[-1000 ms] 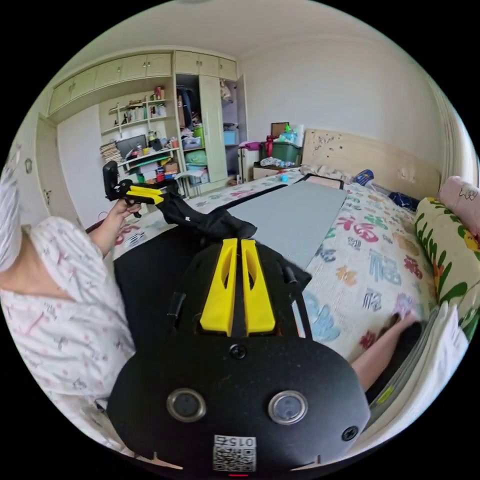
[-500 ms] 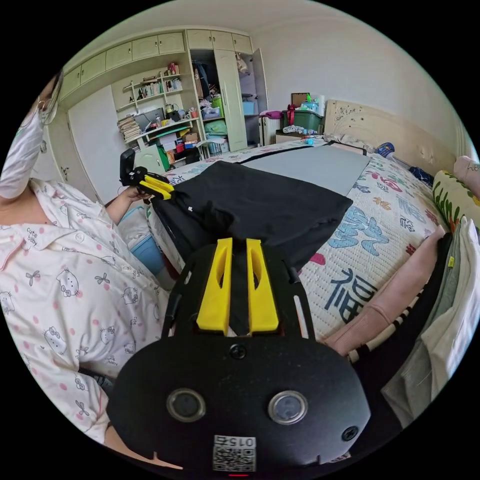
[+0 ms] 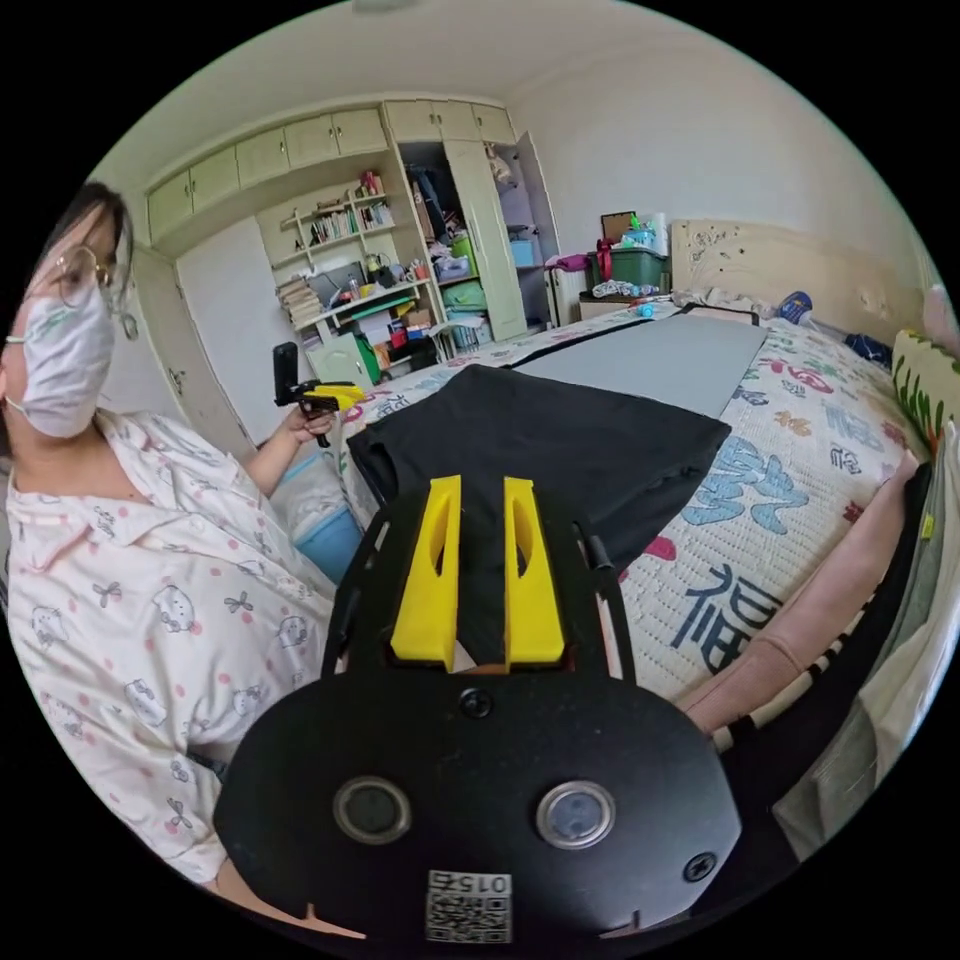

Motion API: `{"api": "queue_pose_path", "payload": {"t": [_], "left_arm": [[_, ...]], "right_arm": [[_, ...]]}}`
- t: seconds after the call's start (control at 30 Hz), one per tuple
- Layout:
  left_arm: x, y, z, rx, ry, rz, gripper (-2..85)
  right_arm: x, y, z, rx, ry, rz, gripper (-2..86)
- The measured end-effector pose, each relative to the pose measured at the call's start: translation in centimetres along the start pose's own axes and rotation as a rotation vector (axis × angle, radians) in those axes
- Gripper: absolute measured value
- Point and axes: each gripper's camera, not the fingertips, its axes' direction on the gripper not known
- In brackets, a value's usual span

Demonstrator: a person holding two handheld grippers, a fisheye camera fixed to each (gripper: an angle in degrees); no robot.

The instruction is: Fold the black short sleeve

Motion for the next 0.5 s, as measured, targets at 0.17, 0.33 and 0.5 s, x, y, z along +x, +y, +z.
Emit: {"api": "queue_pose_path", "payload": {"t": [0.17, 0.33, 0.5], "left_arm": [[-10.6, 3.7, -2.0, 0.065, -0.160, -0.355, 6.0], [-22.3, 3.0, 5.6, -0.049, -0.158, -0.448, 7.4], [-33.1, 1.1, 17.2, -0.271, -0.138, -0.438, 15.4]], "right_arm": [[3.9, 0.1, -1.9, 0.058, 0.036, 0.139, 7.3], [8.8, -1.5, -2.1, 0.151, 0.063, 0.353, 8.9], [13.3, -3.9, -1.4, 0.179, 0.138, 0.526, 10.6]]}}
